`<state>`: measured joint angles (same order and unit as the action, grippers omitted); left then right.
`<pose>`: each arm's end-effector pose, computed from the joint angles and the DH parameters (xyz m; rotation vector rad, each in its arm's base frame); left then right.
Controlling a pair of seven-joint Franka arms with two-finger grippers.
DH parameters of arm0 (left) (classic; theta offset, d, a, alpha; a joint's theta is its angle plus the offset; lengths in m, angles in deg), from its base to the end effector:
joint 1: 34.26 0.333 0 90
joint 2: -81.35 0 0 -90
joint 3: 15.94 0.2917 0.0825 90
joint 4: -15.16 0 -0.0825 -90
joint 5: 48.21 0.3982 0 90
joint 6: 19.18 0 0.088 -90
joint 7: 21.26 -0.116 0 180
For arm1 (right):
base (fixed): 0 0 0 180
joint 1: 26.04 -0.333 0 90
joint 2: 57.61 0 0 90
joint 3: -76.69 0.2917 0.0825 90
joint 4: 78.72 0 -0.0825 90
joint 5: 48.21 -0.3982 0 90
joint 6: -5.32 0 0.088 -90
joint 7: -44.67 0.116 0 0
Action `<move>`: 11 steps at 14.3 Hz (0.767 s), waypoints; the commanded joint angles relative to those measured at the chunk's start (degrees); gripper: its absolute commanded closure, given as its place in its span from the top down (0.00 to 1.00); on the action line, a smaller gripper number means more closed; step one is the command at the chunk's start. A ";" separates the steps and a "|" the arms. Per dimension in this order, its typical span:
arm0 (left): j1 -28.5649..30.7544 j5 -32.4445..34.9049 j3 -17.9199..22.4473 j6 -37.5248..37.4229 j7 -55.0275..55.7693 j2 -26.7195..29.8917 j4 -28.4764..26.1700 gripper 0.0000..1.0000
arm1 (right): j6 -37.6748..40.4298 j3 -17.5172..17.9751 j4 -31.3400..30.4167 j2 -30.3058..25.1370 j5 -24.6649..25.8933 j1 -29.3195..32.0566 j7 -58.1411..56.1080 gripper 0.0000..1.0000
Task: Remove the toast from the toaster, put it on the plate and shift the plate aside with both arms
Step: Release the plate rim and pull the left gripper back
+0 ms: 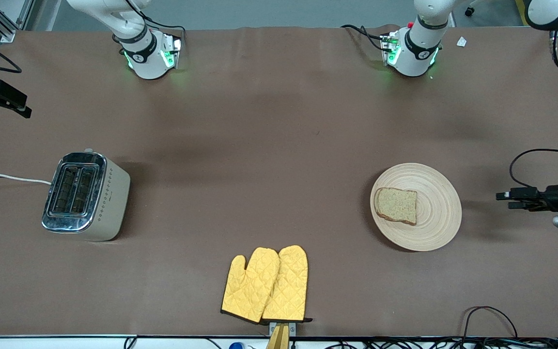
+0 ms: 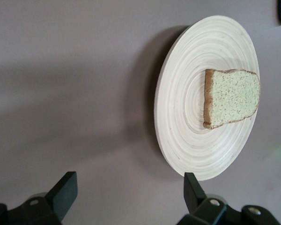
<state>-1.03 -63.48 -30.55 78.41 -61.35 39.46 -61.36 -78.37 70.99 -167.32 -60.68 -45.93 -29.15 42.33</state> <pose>0.6537 0.2239 0.2586 2.5737 -0.3346 -0.1099 0.5408 -0.0309 0.6231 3.1082 -0.0122 -0.0526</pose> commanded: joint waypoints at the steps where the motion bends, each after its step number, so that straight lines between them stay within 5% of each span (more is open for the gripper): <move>1: -4.83 5.94 0.46 -0.81 3.87 9.17 -1.09 1.00 | 0.11 -0.01 -0.78 -0.63 0.27 -0.31 1.03 1.00; 11: -21.88 14.46 -0.15 -13.11 31.37 29.14 -1.62 1.00 | -0.07 -0.10 -0.78 -0.63 0.27 -0.05 0.76 1.00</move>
<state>-21.08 -52.12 -30.94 66.52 -33.08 64.80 -60.91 -78.37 70.88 -167.41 -60.68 -45.93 -29.14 42.33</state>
